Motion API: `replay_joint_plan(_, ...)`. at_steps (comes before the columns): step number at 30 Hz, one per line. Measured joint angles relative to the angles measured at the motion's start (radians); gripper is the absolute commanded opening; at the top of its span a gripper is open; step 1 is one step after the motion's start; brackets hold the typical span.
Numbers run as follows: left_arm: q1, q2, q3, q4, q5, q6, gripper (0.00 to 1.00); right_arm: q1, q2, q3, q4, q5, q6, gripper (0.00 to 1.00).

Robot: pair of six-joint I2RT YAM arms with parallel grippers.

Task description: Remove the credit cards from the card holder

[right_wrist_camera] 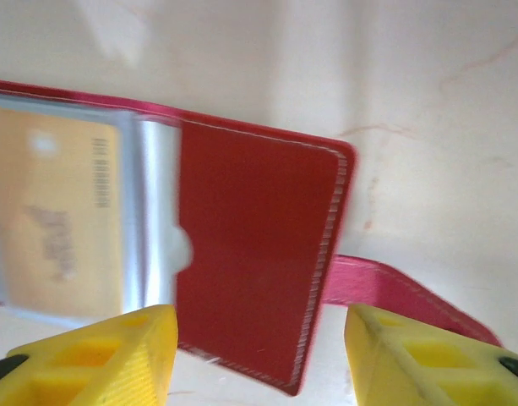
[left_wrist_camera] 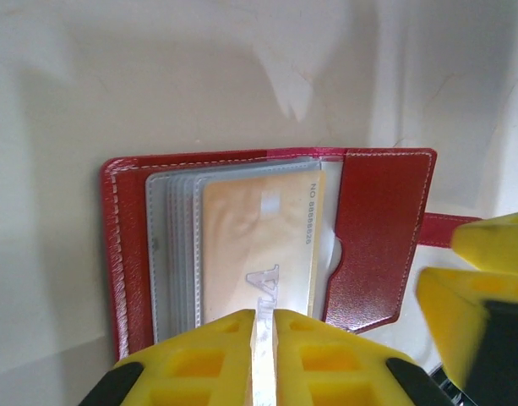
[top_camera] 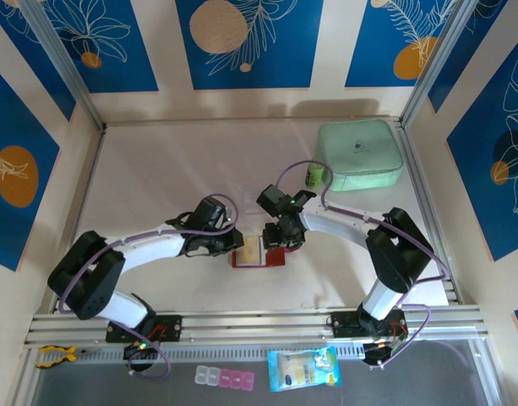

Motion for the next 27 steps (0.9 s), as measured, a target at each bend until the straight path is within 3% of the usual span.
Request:
replay_joint_plan(13, -0.014, 0.048, 0.016, -0.025, -0.018, 0.05, 0.11, 0.005, -0.003, -0.038, 0.233, -0.251, 0.058, 0.34)
replay_joint_plan(27, -0.014, 0.052, 0.016, -0.04, -0.041, 0.063, 0.11, -0.008, 0.064, -0.085, 0.318, -0.292, 0.076, 0.28)
